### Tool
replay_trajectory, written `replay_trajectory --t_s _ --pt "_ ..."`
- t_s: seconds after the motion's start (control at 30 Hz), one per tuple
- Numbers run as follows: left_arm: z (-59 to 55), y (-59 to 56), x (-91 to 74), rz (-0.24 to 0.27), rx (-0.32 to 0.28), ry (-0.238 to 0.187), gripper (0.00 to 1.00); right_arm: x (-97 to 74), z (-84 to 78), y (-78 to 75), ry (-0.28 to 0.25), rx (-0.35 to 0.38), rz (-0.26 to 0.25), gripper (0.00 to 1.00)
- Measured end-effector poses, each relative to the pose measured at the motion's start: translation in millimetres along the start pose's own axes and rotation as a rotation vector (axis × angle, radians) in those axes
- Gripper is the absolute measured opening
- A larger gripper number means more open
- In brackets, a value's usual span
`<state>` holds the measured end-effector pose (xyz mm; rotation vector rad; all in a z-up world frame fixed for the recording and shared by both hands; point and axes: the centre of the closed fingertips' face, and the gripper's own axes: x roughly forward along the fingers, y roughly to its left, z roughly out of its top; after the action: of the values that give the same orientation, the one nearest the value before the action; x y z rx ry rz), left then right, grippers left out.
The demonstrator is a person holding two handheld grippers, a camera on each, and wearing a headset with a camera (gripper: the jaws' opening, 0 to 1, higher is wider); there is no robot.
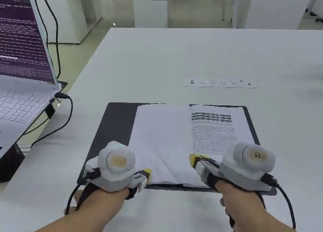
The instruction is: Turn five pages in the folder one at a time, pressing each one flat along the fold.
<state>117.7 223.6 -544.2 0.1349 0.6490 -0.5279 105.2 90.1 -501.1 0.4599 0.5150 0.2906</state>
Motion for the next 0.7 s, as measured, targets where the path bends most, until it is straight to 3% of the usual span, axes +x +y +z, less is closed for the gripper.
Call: replay_trajectory --t_s 0.13,0.2,0.3,0.7 --pt "-13.0 1.5 5.8 0.017 -0.006 0.026 0.28 2.1 0.3 -9.9 -0.009 -0.012 -0.005 0.0" --pt "-12.9 2.2 3.8 0.033 0.021 -0.02 0.28 3.9 -0.6 -13.6 -0.008 -0.021 -0.008 0.0" --pt "-13.6 2.8 2.2 0.045 -0.009 -0.057 0.27 10.3 -2.6 -18.0 0.0 -0.031 -0.008 0.0" --pt "-12.8 3.1 1.8 0.052 -0.016 -0.092 0.27 43.1 1.3 -21.9 0.007 -0.036 0.013 0.0"
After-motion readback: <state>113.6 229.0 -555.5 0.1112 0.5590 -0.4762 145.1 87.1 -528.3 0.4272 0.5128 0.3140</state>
